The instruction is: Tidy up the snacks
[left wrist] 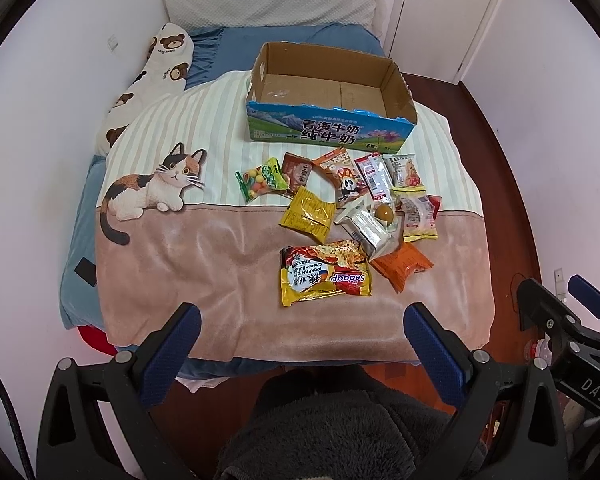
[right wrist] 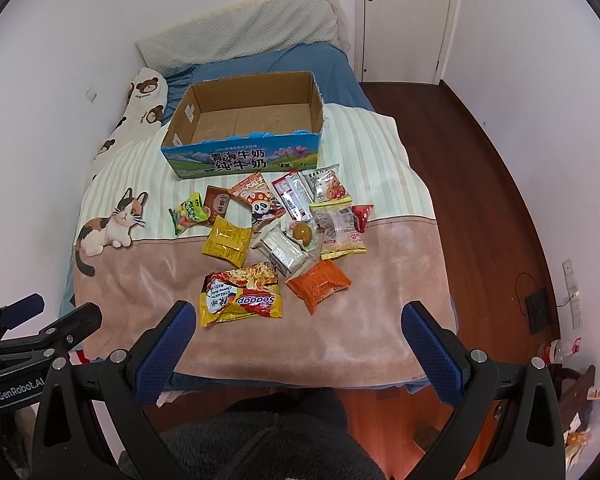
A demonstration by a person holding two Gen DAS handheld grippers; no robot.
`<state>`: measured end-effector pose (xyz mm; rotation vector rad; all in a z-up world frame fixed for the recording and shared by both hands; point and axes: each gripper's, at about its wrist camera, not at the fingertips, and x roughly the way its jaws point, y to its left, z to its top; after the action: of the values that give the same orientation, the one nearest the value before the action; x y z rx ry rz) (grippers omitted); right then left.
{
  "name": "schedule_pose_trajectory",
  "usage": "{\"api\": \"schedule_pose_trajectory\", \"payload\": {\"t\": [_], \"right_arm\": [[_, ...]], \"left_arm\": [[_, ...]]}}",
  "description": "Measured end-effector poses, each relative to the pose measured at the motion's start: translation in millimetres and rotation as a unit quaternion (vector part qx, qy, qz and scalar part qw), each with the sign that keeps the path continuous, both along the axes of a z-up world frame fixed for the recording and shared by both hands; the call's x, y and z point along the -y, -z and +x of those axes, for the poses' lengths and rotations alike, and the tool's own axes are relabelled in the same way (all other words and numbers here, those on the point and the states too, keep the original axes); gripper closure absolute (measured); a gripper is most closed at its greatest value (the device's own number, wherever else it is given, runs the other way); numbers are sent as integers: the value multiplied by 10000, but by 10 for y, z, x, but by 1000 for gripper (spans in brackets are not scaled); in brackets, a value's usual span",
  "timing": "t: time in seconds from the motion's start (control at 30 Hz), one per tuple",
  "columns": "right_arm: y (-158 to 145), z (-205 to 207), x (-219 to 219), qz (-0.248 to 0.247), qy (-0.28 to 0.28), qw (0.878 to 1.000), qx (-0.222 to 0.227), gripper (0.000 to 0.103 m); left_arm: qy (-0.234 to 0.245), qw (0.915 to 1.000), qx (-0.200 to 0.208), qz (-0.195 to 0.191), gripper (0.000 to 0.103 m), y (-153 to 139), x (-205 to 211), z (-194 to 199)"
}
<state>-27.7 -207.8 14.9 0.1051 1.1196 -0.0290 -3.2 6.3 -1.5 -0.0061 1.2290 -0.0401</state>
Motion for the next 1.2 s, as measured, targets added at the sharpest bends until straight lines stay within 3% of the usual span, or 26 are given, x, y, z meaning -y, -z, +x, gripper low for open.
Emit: {"api": "schedule_pose_trajectory", "payload": {"t": [0.63,0.8,0.9,0.93,1.07,1.2], "right_arm": [[188,158,-67,54,10,9999,-155,0],[508,372,-7,49,117,9991,-400,0],[868,528,68,82,155,9977,-661,0],[1024,587,102,72,163,9967,-796,0],[1728,828,272,101,251,9901,-1379,0],[2428,1012,405,231,326,9790,-2001,0]], "left_arm": [[-7,10000,25,2,0,31,-74,144],[385,9973,348,515,0,304,-1,400],[850,9892,441,1105,0,598,79,584],[1095,9856,292,1253,0,769,111,670],[2003,9707,-269,1302,0,1296,280,865],[3106,9321,-497,1798,0,1891,573,1004]]}}
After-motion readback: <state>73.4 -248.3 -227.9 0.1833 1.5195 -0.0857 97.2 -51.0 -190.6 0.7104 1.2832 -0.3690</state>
